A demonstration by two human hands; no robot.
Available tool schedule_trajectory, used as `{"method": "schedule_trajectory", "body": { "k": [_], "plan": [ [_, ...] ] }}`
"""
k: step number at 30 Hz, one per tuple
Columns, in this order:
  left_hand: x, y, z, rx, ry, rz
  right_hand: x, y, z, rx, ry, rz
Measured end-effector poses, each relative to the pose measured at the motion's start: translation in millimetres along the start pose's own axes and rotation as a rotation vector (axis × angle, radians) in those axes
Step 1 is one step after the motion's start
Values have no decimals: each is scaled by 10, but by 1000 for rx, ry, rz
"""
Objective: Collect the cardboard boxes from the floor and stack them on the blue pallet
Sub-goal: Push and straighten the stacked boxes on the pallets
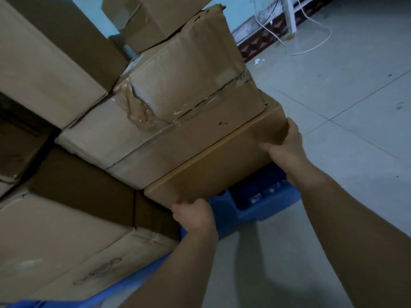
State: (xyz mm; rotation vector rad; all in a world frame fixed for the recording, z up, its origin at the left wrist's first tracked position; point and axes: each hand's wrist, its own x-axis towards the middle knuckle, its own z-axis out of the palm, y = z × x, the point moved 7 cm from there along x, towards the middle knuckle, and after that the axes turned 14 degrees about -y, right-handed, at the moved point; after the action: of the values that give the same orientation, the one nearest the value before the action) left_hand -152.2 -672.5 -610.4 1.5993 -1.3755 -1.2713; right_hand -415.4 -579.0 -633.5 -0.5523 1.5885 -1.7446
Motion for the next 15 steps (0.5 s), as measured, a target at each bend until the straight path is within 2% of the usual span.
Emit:
{"method": "schedule_trajectory", "body": {
  "k": [2,4,7,12,15],
  "plan": [
    [170,-150,-191,-64,60,-114,6,19,-7,-34,20,-3],
    [313,-183,-247,7,9,-114,-3,31,24,-74,38,-8],
    [425,-248,-242,-91,-69,-159,5,59,66,-96,52,0],
    [425,-283,-223,-204,-31,-196,45,46,-7,-77,73,2],
    [433,-315,-233,-183,-4,-213,37,32,-79,-85,92,26]
  ]
}}
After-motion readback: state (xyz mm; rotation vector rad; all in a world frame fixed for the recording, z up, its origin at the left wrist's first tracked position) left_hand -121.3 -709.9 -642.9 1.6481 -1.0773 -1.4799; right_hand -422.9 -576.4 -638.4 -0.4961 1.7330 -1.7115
